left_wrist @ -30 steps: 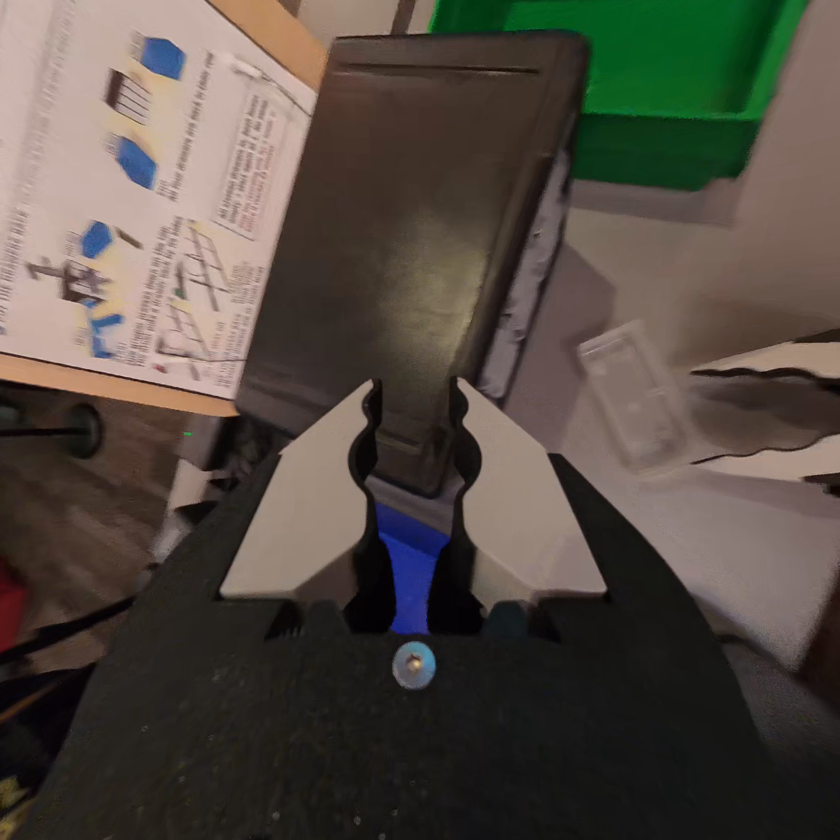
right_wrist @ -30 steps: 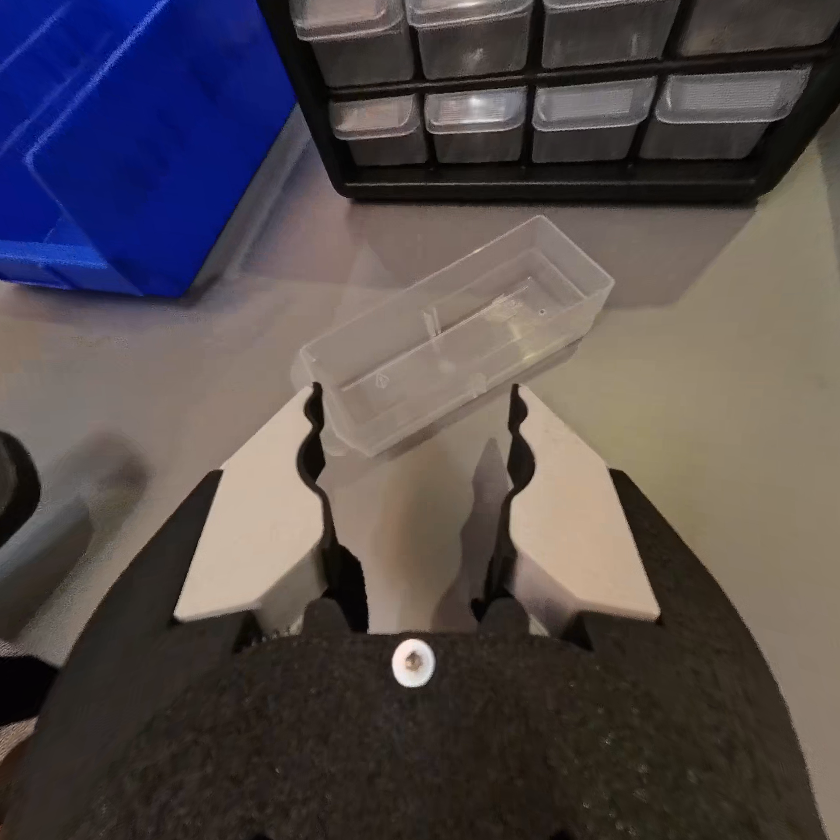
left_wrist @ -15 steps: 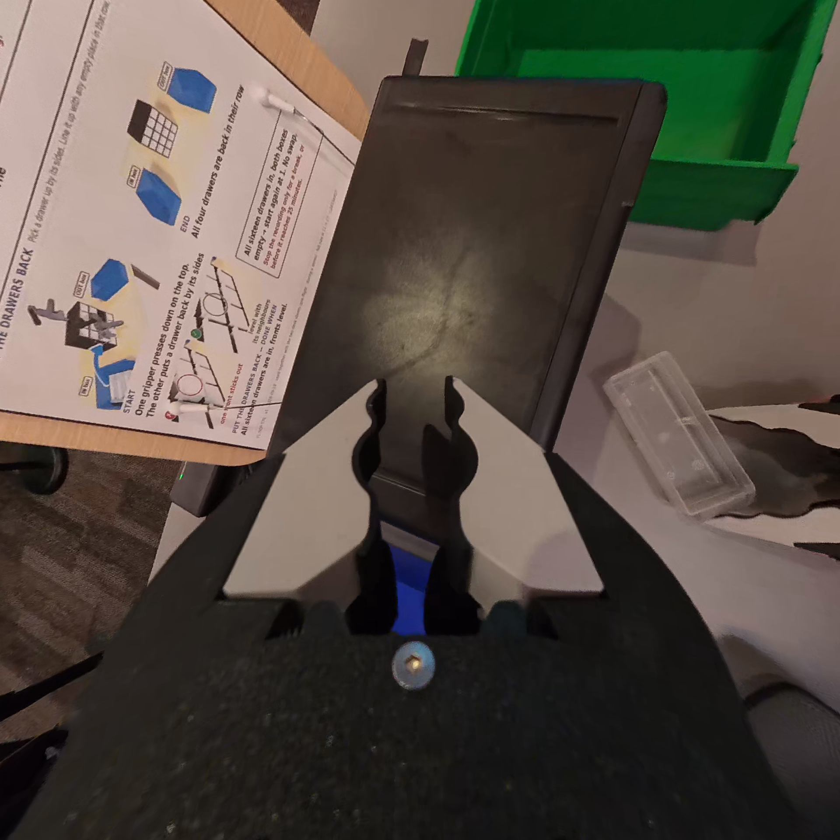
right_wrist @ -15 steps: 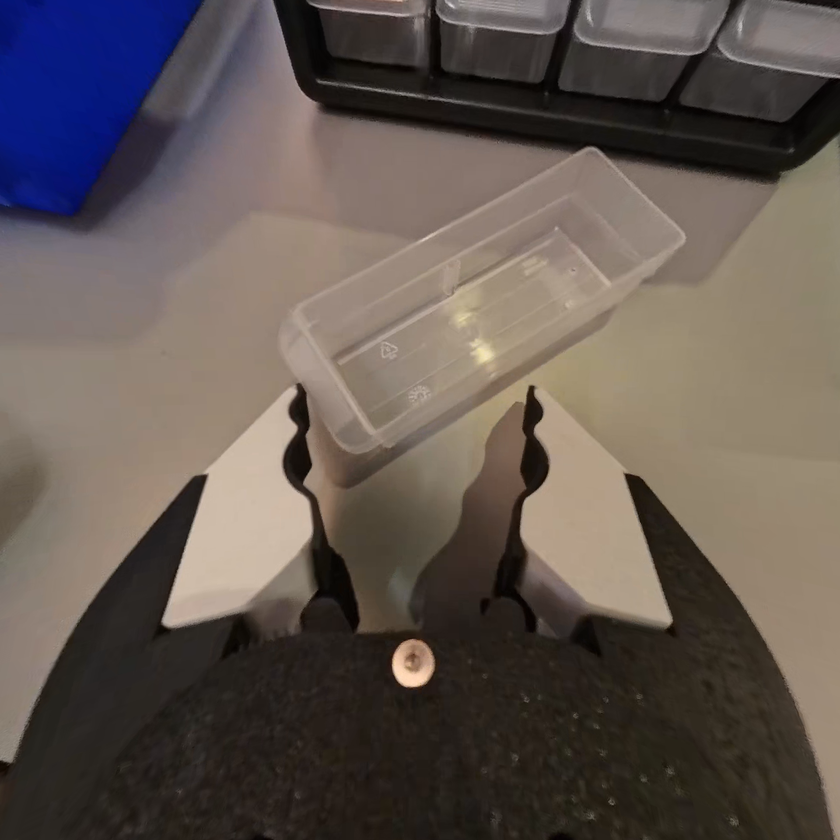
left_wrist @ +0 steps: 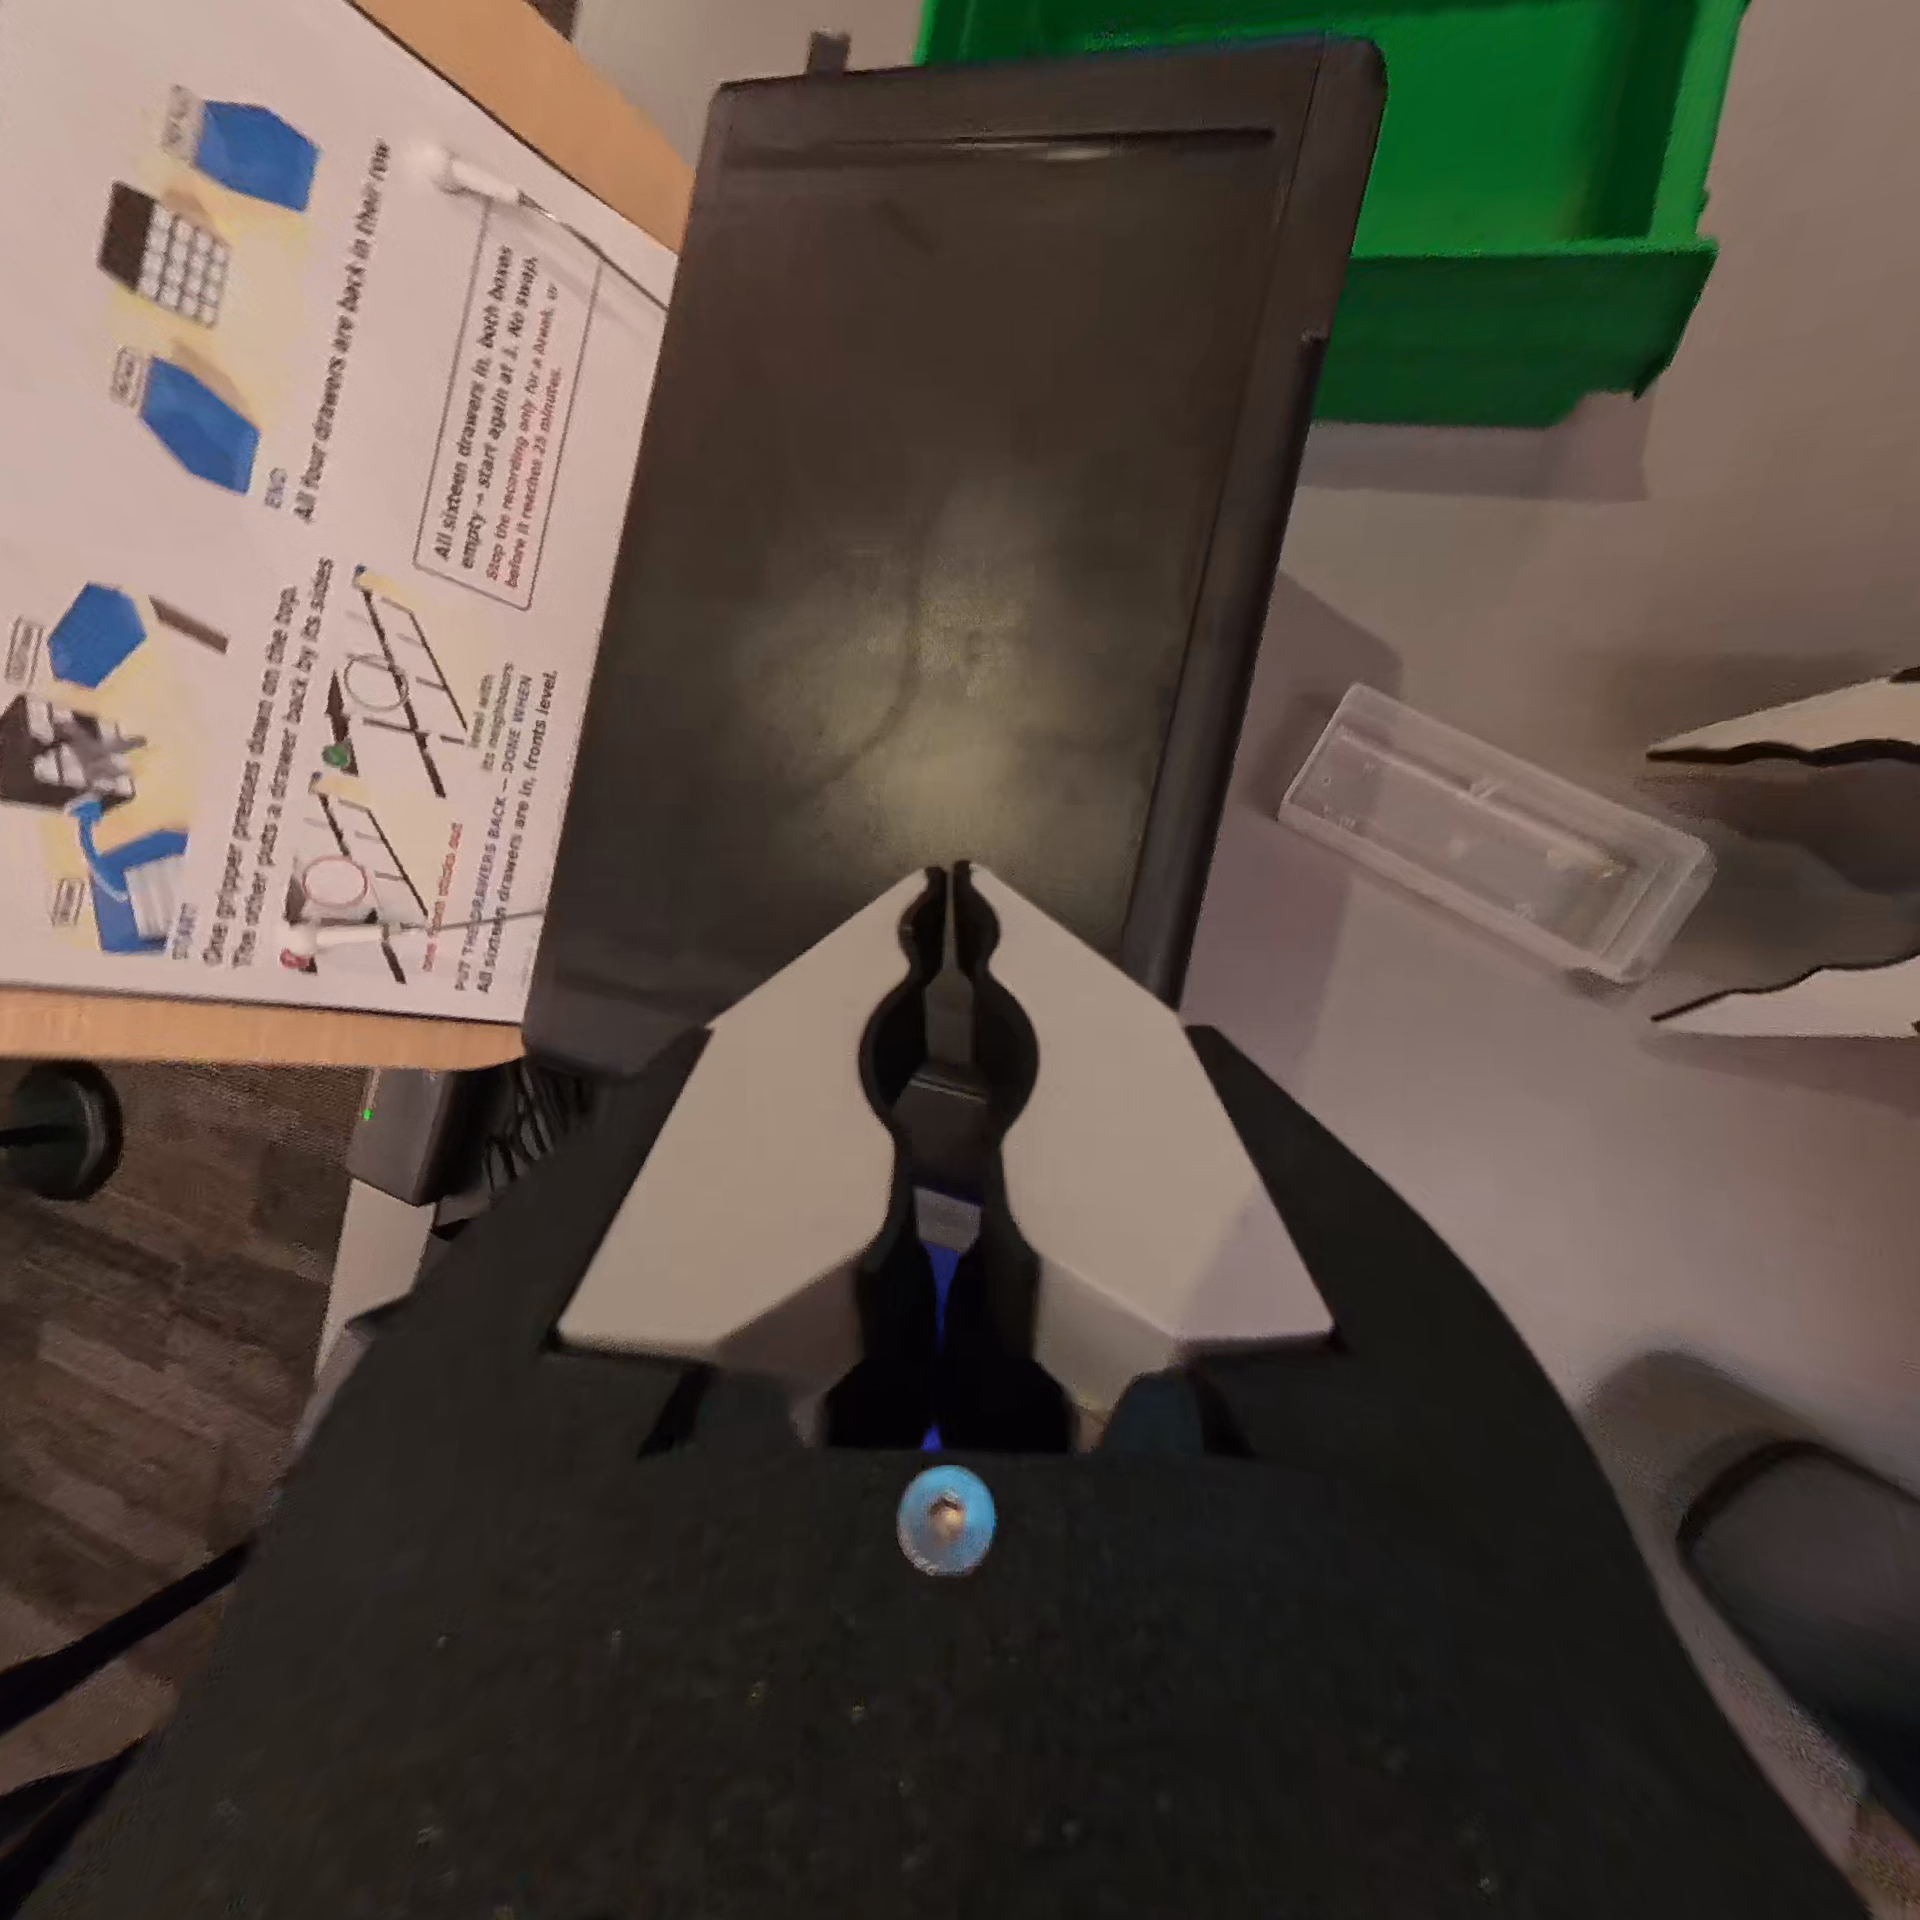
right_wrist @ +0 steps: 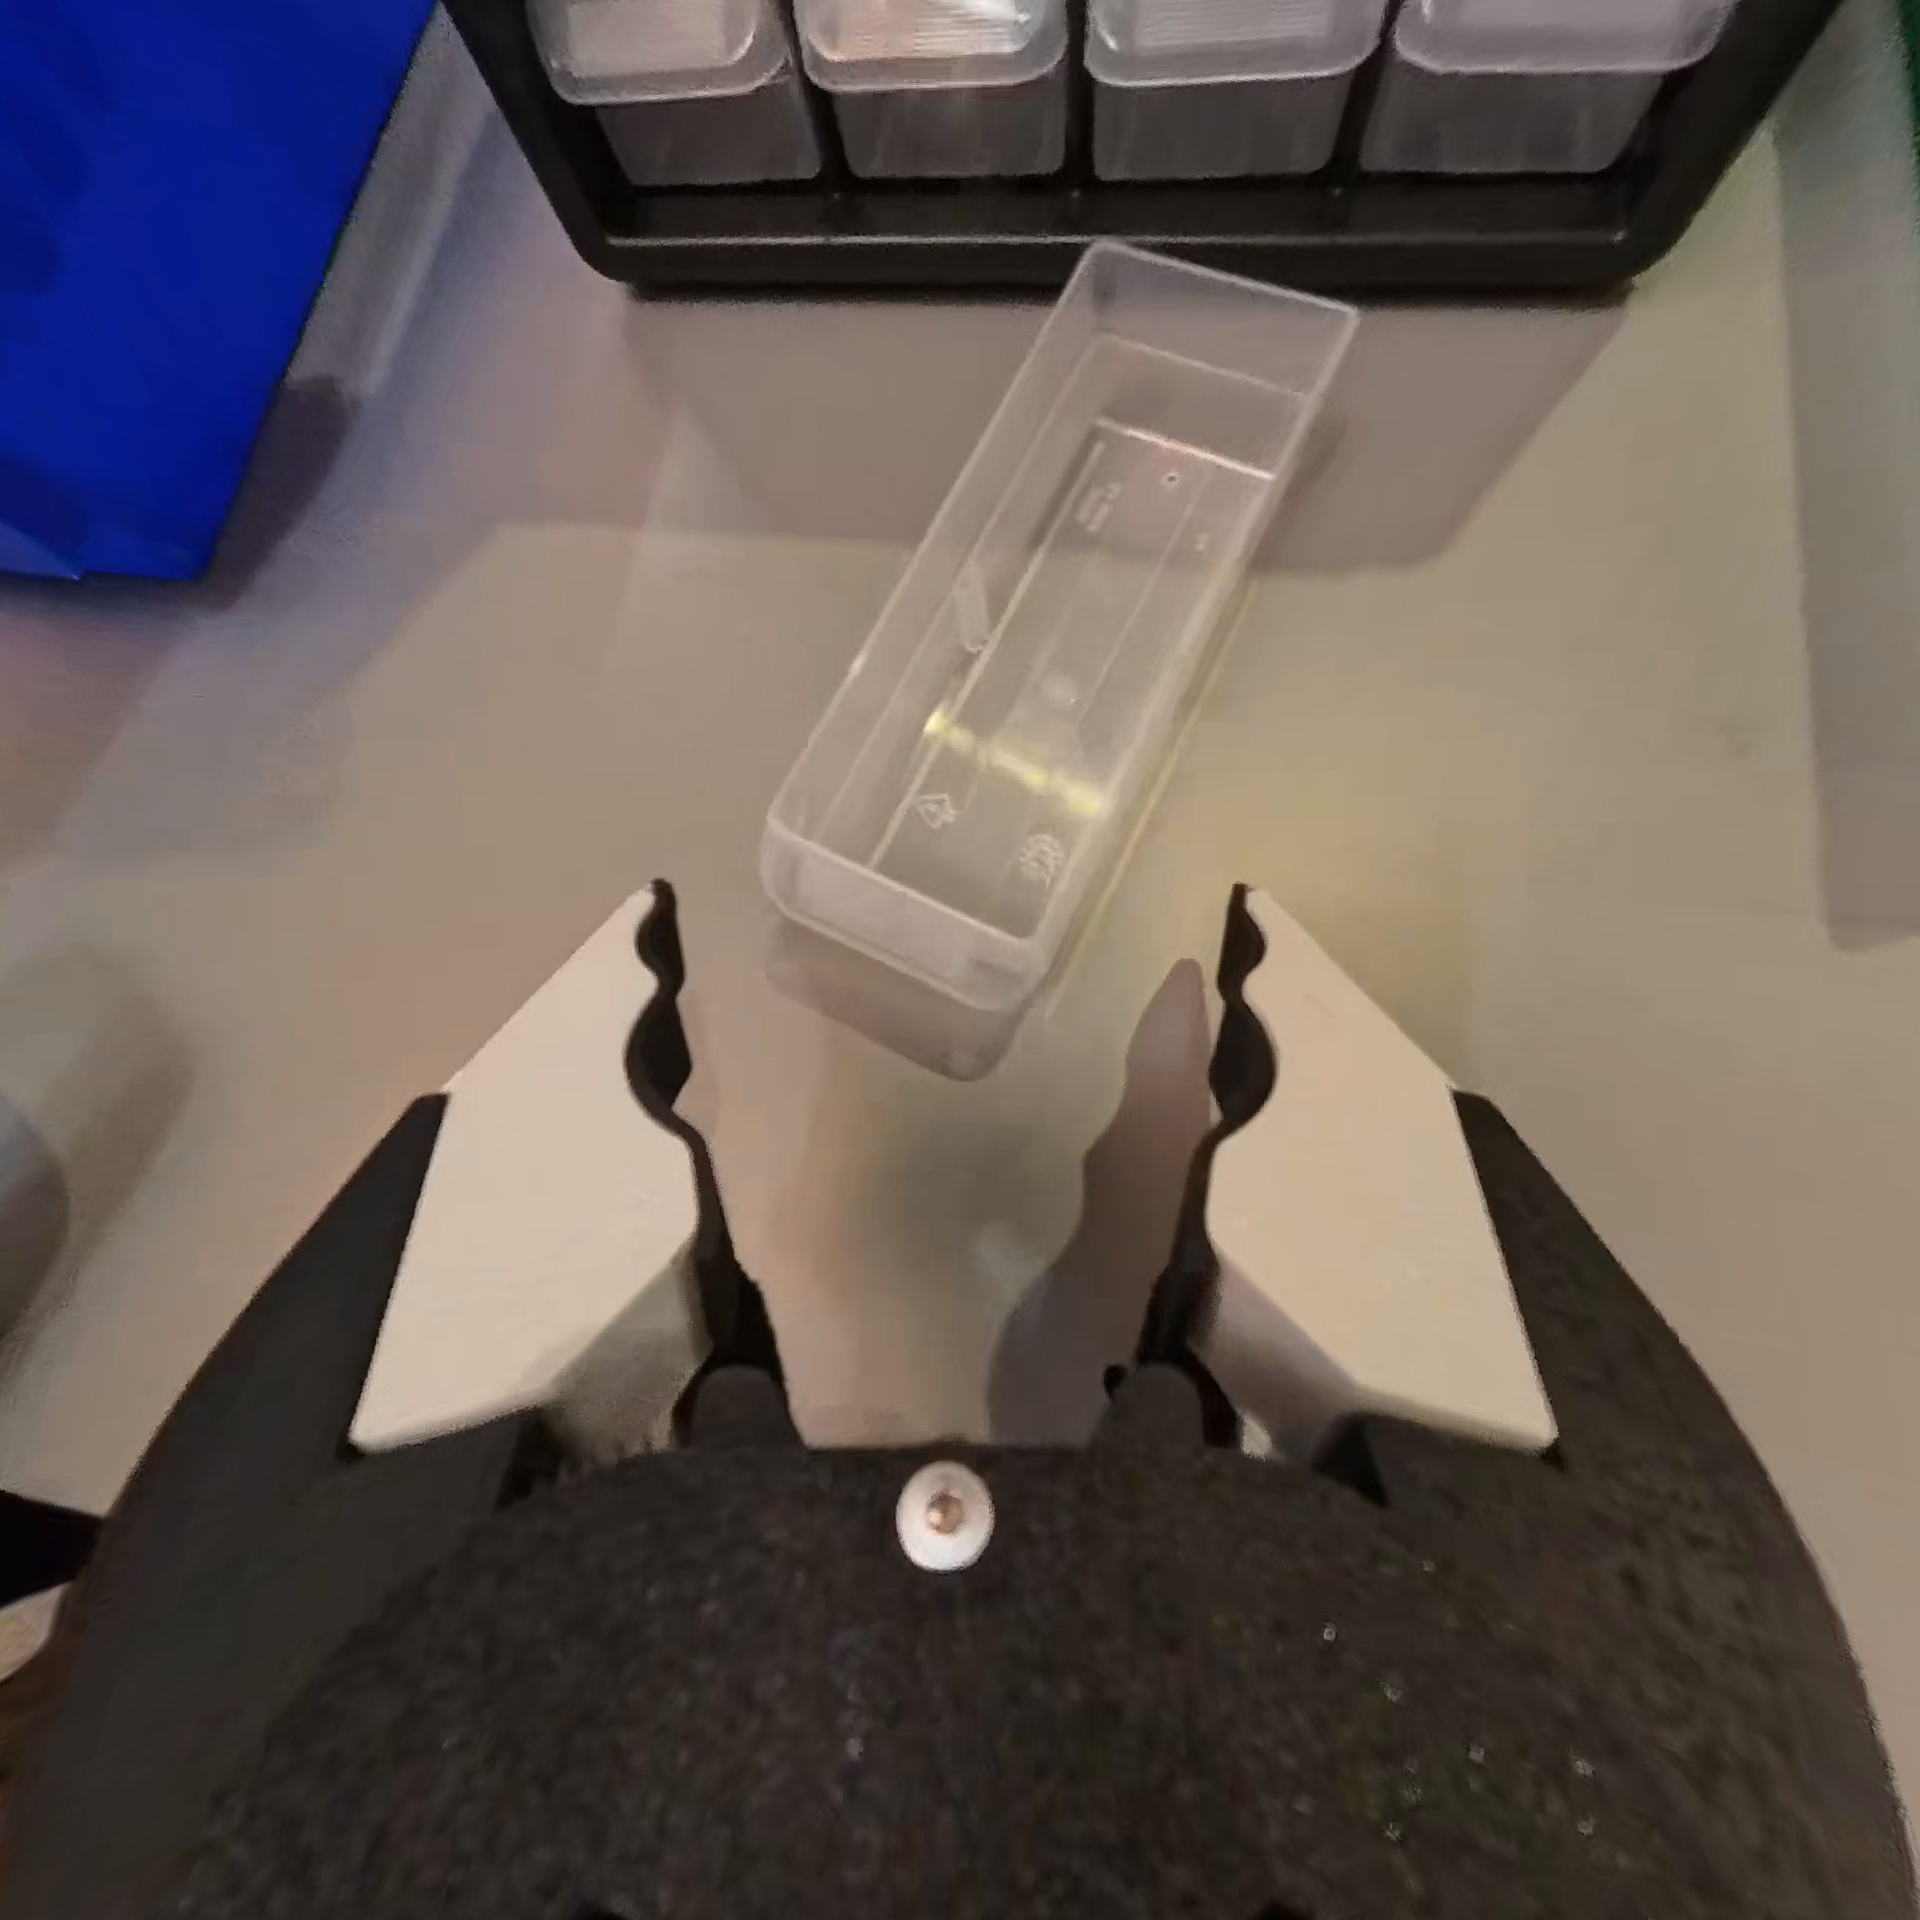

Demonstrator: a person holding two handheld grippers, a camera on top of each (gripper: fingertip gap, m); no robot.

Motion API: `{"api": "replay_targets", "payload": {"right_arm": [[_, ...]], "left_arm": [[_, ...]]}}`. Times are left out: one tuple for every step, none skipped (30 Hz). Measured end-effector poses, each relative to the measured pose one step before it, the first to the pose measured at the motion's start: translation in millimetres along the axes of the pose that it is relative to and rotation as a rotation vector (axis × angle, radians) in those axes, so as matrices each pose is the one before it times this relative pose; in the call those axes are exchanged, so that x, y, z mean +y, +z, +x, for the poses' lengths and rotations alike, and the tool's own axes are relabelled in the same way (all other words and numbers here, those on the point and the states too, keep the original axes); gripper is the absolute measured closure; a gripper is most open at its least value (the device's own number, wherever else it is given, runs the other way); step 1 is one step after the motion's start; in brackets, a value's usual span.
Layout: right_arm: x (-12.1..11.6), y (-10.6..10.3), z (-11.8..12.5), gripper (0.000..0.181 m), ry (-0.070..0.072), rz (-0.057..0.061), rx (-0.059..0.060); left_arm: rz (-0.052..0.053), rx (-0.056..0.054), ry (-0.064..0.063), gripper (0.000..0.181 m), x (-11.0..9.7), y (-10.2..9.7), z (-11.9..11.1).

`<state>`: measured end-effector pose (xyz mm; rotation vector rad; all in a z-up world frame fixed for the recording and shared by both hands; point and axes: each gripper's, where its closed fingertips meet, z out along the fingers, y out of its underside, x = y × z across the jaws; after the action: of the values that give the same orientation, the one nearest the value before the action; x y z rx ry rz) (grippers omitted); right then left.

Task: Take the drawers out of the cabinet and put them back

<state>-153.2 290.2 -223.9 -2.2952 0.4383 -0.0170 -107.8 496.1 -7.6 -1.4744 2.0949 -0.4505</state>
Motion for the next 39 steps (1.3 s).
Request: {"api": "replay_targets", "payload": {"right_arm": [[-2.88,3.14,-3.58,0.078,0.0076,-0.0194,0.0002],[-3.84,2.48,-2.85,0.077,0.0088,-0.015,-0.0001],[-3.58,2.39,-1.65,0.077,0.0046,-0.0133,0.0053],[-2.18,2.52,-0.58,0.077,-0.0071,-0.02,0.0107],[-1.42,2.39,2.05,0.076,-0.0097,-0.0224,0.0225],[-0.81,1.85,2.59,0.076,-0.011,-0.0204,0.0206],[-0.54,1.46,1.59,0.076,-0.006,-0.0186,0.008],[-0.77,1.02,1.07,0.076,0.003,-0.0137,0.0006],[-0.08,1.17,1.33,0.076,0.0022,-0.0134,0.0012],[0.79,1.63,1.37,0.076,0.0001,-0.0178,0.0015],[1.28,1.86,1.11,0.076,0.001,-0.0188,0.0003],[1.23,1.79,0.74,0.075,0.0019,-0.0168,-0.0013],[0.56,1.59,1.31,0.075,0.0023,-0.0128,0.0011],[-0.49,1.13,1.98,0.075,0.0062,-0.007,0.0037],[-0.85,1.04,1.3,0.075,0.0081,-0.0035,-0.0002],[-0.91,1.03,1.43,0.075,0.0051,-0.0059,0.0036],[-0.9,1.17,1.22,0.075,0.0025,-0.0063,0.0043],[-0.7,1.36,0.51,0.074,0.0011,-0.0094,0.0028],[-1.18,1.39,1.06,0.075,0.0006,-0.009,0.0078],[-1.4,1.58,1.77,0.075,0.0007,-0.0081,0.0126],[-1.09,1.65,2.32,0.074,0.0017,-0.0134,0.0198],[-1.16,1.36,-0.11,0.074,-0.0012,-0.015,0.0113],[-0.66,1.03,-1.12,0.074,-0.003,-0.0161,0.0066],[0.05,1.01,-0.06,0.074,-0.0037,-0.0176,0.0118],[1.17,1.24,1.07,0.075,-0.0054,-0.0201,0.0135],[2.03,1.12,1.29,0.075,-0.002,-0.0199,0.0086],[2.15,0.97,-0.81,0.079,0.0042,-0.0168,-0.0095],[0.81,0.38,-2.78,0.087,0.0143,-0.0072,-0.0259],[-0.49,-0.27,-1.18,0.094,0.0112,0.0032,-0.0159],[0.76,0.44,0.05,0.093,-0.0159,-0.0043,0.002],[4.48,1.98,0.4,0.093,-0.0365,-0.0252,0.0106],[2.52,0.12,-0.36,0.101,-0.0238,-0.0122,0.0002],[2.37,-1.92,-0.01,0.111,-0.0162,-0.0149,-0.0077],[3.03,-2.01,-0.04,0.118,-0.0185,-0.0181,-0.0124],[4.02,-1.27,2.15,0.12,-0.0055,-0.0175,-0.0002],[3.03,-1.16,1.8,0.121,-0.0054,-0.0032,-0.0055],[3.73,-1.21,3.38,0.122,-0.0026,-0.0045,0.004],[3.76,-1.58,3.81,0.123,0.0064,-0.0032,0.0071],[2.62,-2.05,2.58,0.123,0.0043,0.0038,0.0004]], "left_arm": [[-0.031,0.0177,0.0279,0.181,-2.03,3.85,-1.7],[-0.0356,0.0276,0.0332,0.181,-1.21,3.6,-0.77],[-0.039,0.027,0.036,0.181,-0.07,3.3,-1.42],[-0.043,0.034,0.035,0.181,1.36,3.09,-0.71],[-0.0452,0.0323,0.0281,0.181,2.51,3.06,-1.3],[-0.0447,0.0191,0.0231,0.181,2.69,2.9,-3.17],[-0.0365,0.019,0.0202,0.181,2.17,2.89,-2.45],[-0.0345,0.0299,0.0161,0.181,2.6,3.21,-0.07],[-0.029,0.0205,0.0078,0.181,2.02,3.59,-0.86],[-0.0187,0.0232,0.0016,0.181,0.24,2.22,0.44],[0.0038,0.0116,-0.0005,0.181,-2.56,-0.57,0.33],[-0.0091,0.0058,0.0079,0.181,0.73,0.64,0.8],[0.0011,0.0026,-0.0105,0.181,-0.55,0.3,0.48],[-0.003,0.0059,-0.0168,0.181,0.01,0.33,1.13],[-0.0019,-0.0059,-0.0073,0.181,0.12,-0.02,-0.05],[-0.0003,-0.0079,-0.0036,0.181,0.05,0.01,0.1],[0.0008,-0.0049,-0.0097,0.181,0.07,0.03,-0.12],[0.0032,0.0014,-0.0204,0.181,0.07,0.05,0.08],[0.0042,0.0046,-0.021,0.181,0.09,0.02,-0.02],[0.0058,0.0041,-0.0155,0.181,0.01,-0.04,-0.04],[0.0034,0.0042,-0.0144,0.181,-0.05,-0.06,0.02],[0.0001,0.0019,-0.0097,0.181,-0.05,0.07,-0.08],[-0.0021,-0.0006,-0.0084,0.181,-0.08,0.06,-0.02],[-0.0056,-0.0037,-0.0059,0.181,0.13,-0.07,0.01],[-0.0054,-0.0076,0.0024,0.181,0.11,-0.02,0.01],[-0.0042,-0.0052,-0.0025,0.181,0.03,0.08,0.06],[-0.0041,-0.0025,-0.0047,0.181,0.06,-0.09,-0.05],[-0.002,-0.001,-0.001,0.181,0.04,0.0,0.04],[0.0,0.0033,-0.0051,0.181,-0.08,-0.03,0.02],[0.001,0.0063,-0.0078,0.181,-0.1,0.06,-0.1],[0.002,0.0069,-0.006,0.181,0.0,-0.04,-0.02],[0.0021,0.0063,-0.0076,0.181,-0.12,-0.02,-0.03],[0.0014,0.0026,-0.0043,0.181,0.01,-0.01,-0.11],[0.0015,-0.0014,-0.0011,0.181,-0.05,-0.03,-0.05],[0.001,-0.0038,-0.0023,0.181,-0.03,0.03,0.12],[-0.0009,-0.0062,0.0004,0.181,0.06,0.01,0.05],[-0.0019,-0.0065,0.0022,0.181,-0.01,0.07,-0.09],[-0.0027,-0.0031,-0.0007,0.181,-0.11,-0.02,0.05],[-0.0036,-0.0007,-0.0016,0.181,0.02,0.04,0.01]]}}
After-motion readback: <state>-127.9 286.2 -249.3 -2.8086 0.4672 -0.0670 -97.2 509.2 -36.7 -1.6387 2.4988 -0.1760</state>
